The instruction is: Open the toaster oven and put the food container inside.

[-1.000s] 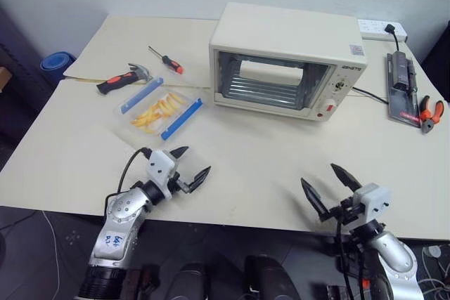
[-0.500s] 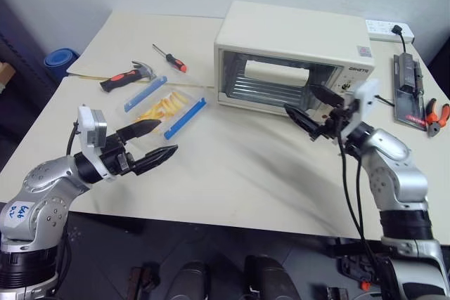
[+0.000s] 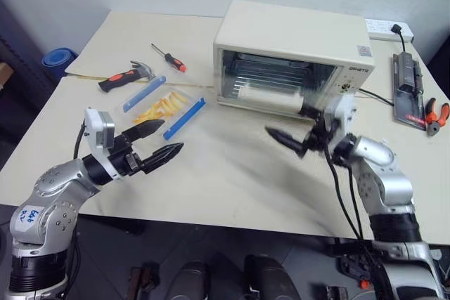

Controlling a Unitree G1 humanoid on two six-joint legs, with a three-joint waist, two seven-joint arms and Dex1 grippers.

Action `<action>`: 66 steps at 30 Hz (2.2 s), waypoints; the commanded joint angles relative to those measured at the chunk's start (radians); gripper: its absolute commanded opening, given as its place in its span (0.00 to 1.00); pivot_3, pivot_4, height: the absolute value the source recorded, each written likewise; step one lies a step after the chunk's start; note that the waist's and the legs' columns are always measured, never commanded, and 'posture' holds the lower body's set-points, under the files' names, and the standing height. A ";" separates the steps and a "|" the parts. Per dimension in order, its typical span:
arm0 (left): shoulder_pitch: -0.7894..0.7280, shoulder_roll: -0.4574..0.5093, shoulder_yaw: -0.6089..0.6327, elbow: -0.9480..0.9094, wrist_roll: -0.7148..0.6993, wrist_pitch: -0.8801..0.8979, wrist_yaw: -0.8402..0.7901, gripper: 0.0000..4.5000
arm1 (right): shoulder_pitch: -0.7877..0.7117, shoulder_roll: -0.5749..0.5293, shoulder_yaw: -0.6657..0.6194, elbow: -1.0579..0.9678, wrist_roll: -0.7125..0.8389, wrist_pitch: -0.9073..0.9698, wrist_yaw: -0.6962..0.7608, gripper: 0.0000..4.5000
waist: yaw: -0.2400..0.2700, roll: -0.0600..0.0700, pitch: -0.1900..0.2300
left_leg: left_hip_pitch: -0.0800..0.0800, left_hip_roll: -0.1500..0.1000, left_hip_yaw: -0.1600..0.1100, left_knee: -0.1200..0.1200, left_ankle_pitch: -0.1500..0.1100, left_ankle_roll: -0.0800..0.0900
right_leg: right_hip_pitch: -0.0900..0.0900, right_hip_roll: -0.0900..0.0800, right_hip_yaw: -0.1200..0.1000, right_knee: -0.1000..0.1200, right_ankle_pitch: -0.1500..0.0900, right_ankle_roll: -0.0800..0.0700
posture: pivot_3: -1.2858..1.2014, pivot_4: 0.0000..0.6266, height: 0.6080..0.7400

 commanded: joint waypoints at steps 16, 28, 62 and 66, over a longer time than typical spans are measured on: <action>-0.543 -0.247 -0.326 0.622 0.408 -0.326 -0.058 0.01 | 0.105 0.007 0.040 0.007 -0.156 -0.270 -0.008 1.00 | 0.001 -0.001 0.000 | 0.000 -0.001 0.002 0.002 0.001 -0.001 | 0.000 0.002 -0.001 0.002 0.001 0.001 | 0.52 0.24 1.00; -0.553 -0.294 -0.327 0.727 0.464 -0.419 -0.114 0.01 | 0.170 0.018 -0.013 0.037 -0.180 -0.351 -0.113 1.00 | 0.024 -0.001 0.000 | 0.000 -0.001 0.001 0.012 0.000 0.000 | 0.003 0.000 0.000 0.002 0.002 0.003 | 0.52 0.24 1.00; -0.266 -0.328 -0.381 0.562 0.600 -0.513 -0.063 0.01 | 0.657 -0.104 -0.378 -0.391 0.133 -0.155 -0.133 1.00 | 0.018 0.000 0.000 | 0.003 0.000 0.003 0.012 -0.002 0.003 | 0.005 0.001 0.003 0.000 0.003 0.005 | 0.52 0.24 1.00; -0.093 -0.320 -0.256 0.327 0.446 -0.466 -0.046 0.14 | 0.539 -0.077 -0.310 -0.404 0.159 -0.140 -0.135 1.00 | 0.010 0.000 0.000 | 0.002 0.001 0.002 0.012 -0.002 0.003 | 0.005 0.000 0.003 0.000 0.002 0.005 | 0.52 0.24 1.00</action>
